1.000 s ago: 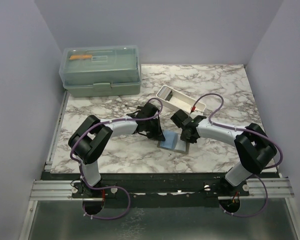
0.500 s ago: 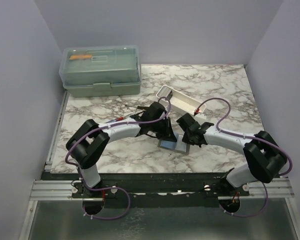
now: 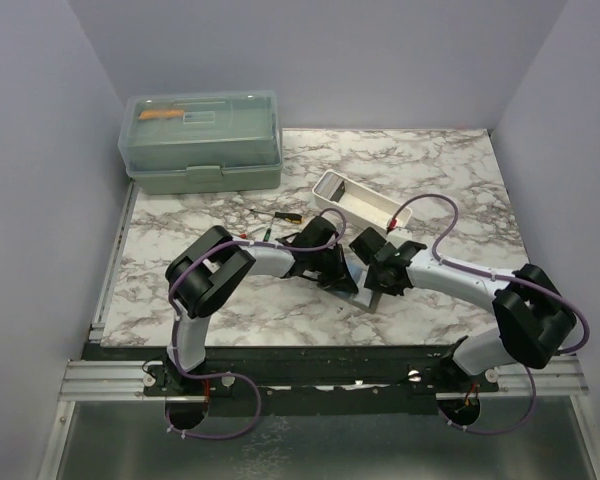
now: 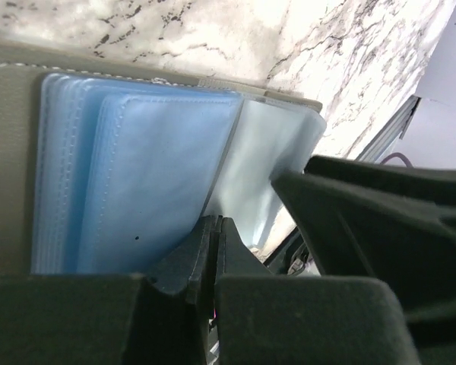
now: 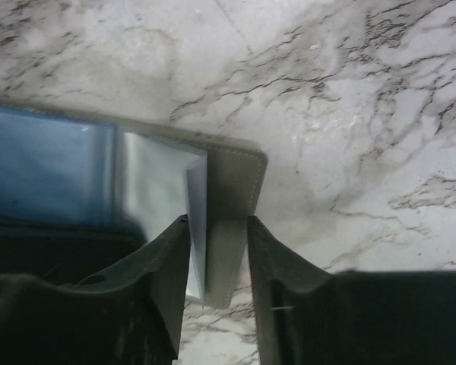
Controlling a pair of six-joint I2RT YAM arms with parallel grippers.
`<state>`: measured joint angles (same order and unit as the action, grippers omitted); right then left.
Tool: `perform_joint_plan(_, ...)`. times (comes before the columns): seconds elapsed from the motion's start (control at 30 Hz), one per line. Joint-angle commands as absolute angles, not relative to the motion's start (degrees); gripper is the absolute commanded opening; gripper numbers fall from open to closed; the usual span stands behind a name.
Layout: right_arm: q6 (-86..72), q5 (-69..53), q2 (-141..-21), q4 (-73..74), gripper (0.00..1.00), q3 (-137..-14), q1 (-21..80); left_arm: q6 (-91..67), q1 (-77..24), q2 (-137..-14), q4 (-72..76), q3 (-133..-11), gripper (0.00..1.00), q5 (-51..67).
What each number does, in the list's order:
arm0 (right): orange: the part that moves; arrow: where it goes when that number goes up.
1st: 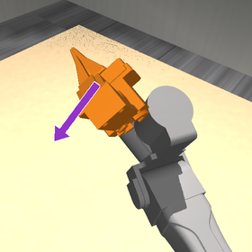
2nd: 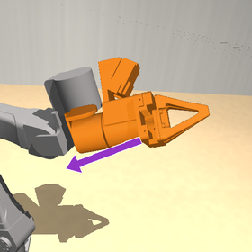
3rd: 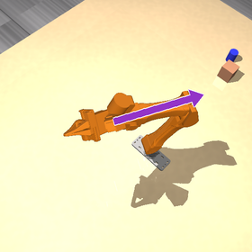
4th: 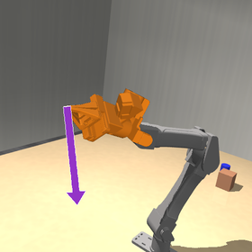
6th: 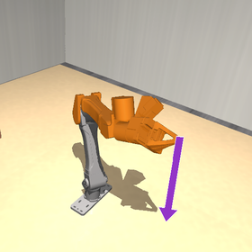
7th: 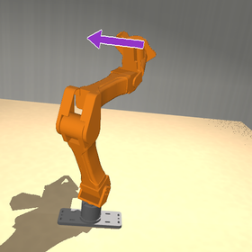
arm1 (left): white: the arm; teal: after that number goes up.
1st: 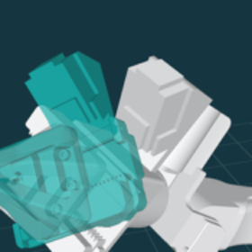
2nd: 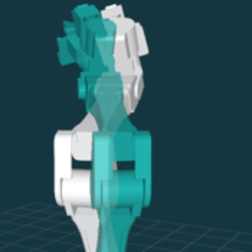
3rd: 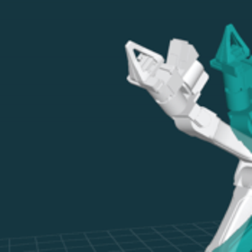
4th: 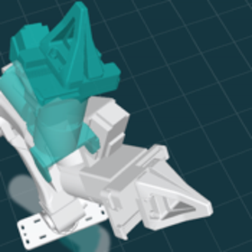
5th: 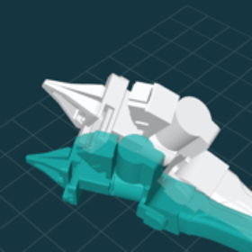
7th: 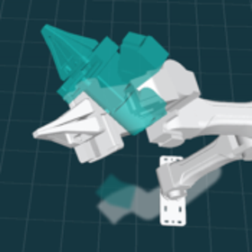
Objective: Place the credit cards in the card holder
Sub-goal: Open the card holder at the center of the board.
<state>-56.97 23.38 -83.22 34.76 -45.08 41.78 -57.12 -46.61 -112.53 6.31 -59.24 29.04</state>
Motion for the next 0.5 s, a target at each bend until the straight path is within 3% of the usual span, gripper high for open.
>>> perform_joint_plan(0.0, -55.74, 25.52, -83.68, 43.05, 0.43, -50.65, 44.38, -58.04, -46.41, -114.61, 6.10, -57.18, 0.00, 25.52)
perform_joint_plan(0.1, -53.77, 23.05, -81.28, 39.84, 0.51, -51.30, 44.38, -57.82, -46.32, -114.68, 5.48, -56.98, 0.00, 25.26)
perform_joint_plan(0.23, -52.02, 20.05, -77.83, 34.49, 0.49, -51.00, 44.27, -56.99, -46.22, -114.19, 4.47, -57.03, 0.00, 24.70)
perform_joint_plan(0.37, -52.11, 19.64, -77.76, 29.42, 0.26, -50.00, 43.21, -56.96, -46.23, -114.03, 4.31, -56.84, 0.00, 24.78)
perform_joint_plan(0.47, -52.30, 18.65, -79.94, 25.12, 0.15, -48.04, 41.06, -56.80, -46.18, -113.63, 4.31, -56.61, 0.00, 24.57)
